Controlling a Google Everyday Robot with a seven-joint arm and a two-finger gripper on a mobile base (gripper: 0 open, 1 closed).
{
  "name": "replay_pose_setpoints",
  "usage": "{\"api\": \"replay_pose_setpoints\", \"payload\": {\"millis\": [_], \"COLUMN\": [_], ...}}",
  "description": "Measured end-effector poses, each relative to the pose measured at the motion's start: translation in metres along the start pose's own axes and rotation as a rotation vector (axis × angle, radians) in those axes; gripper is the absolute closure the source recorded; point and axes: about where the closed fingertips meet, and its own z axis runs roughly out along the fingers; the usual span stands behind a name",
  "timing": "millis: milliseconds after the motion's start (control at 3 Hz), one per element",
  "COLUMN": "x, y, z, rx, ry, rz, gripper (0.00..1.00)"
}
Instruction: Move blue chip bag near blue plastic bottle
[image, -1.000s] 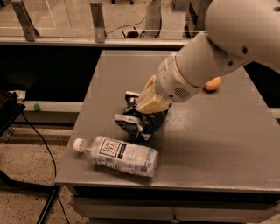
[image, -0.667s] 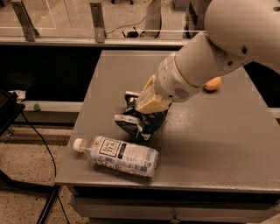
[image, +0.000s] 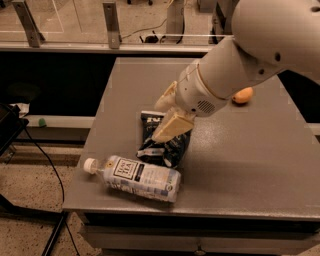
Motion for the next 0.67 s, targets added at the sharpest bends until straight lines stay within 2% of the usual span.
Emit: {"api": "replay_pose_setpoints", "payload": {"millis": [333, 667], "x": [-0.001, 0.0], "y": [0.001, -0.02], "z": [0.0, -0.016], "rx": [-0.001, 0.023], "ry": [0.001, 0.003], "rz": [-0.003, -0.017], "gripper": [0.0, 0.0]}}
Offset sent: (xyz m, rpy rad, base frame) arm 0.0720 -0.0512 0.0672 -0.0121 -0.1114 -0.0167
